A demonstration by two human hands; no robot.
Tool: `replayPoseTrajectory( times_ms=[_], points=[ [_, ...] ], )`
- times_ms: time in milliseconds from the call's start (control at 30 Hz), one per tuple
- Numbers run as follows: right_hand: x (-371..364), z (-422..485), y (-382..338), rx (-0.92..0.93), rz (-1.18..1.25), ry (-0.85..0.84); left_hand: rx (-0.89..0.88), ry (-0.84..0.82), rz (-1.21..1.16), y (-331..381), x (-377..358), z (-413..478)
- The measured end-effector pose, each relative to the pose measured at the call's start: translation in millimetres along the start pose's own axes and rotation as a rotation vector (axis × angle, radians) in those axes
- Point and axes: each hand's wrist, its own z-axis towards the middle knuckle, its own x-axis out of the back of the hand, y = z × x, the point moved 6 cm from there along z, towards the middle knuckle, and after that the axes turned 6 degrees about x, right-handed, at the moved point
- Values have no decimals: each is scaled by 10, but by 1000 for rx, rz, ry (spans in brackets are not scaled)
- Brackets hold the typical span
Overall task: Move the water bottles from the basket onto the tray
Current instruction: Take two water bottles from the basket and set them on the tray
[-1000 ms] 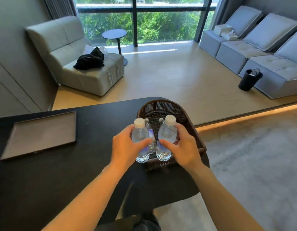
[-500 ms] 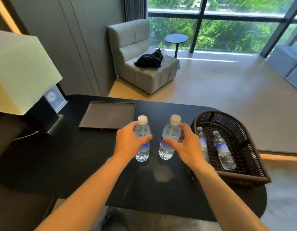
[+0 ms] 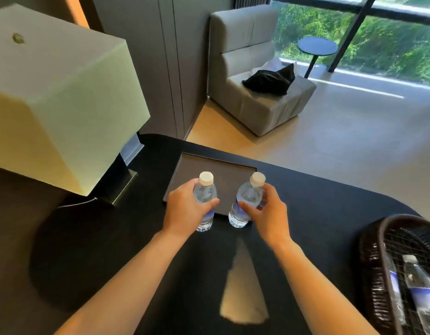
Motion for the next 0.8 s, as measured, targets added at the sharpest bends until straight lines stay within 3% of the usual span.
replayPoseTrajectory(
  times_ms=[367, 800],
  points=[
    [-1237, 1421, 8, 9, -43, 11, -7, 3, 37, -782, -91, 1694],
    [-1847, 2173, 183, 59, -39, 43, -82, 49, -16, -1082, -331, 2558]
  ],
)
